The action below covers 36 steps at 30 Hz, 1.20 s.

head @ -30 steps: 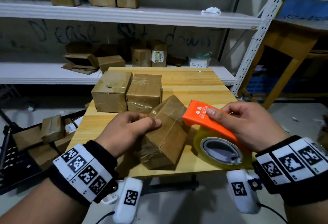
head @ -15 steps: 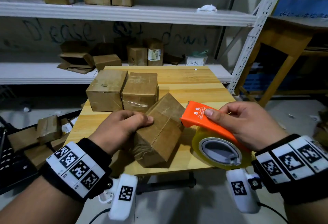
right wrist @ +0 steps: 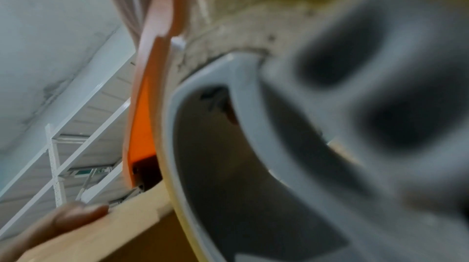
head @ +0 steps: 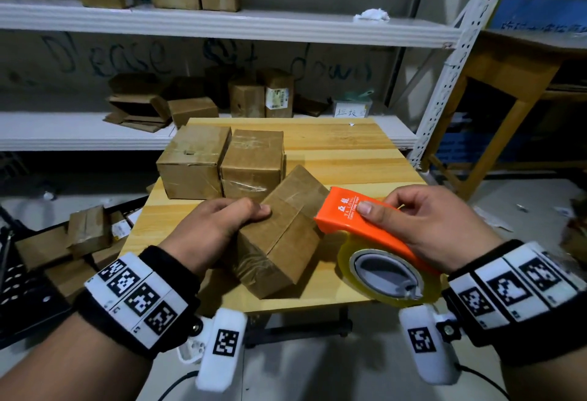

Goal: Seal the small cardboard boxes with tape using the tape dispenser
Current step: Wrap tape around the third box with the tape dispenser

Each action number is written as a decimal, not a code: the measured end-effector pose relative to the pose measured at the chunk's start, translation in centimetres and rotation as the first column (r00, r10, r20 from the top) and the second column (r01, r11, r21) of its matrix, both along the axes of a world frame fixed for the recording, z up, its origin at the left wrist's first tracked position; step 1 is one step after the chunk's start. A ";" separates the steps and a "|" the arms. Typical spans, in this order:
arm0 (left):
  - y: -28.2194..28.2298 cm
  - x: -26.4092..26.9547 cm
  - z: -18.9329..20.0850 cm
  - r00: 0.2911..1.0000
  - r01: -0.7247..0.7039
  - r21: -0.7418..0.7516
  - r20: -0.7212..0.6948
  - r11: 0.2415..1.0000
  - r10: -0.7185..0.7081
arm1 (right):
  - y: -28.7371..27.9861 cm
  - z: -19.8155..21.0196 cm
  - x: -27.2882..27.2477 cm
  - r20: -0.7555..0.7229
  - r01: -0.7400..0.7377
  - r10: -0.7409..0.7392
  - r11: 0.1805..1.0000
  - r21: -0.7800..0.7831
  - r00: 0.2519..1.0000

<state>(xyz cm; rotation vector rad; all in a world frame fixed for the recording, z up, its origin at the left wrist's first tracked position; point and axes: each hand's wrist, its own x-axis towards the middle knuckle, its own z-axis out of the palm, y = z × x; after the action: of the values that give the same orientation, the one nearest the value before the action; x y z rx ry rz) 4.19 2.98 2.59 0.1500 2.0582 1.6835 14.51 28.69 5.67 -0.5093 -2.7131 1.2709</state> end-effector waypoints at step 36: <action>-0.5 1.1 0.8 0.878 -0.038 -0.426 -0.447 0.904 -0.173 | -3.0 -0.5 -1.5 0.000 -0.024 0.024 0.999 0.036 1.000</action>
<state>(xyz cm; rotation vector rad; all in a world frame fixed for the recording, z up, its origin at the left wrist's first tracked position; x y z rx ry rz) 5.26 2.46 3.42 0.5332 2.6952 1.1885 12.98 25.68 5.16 -0.4736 -2.7449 1.2252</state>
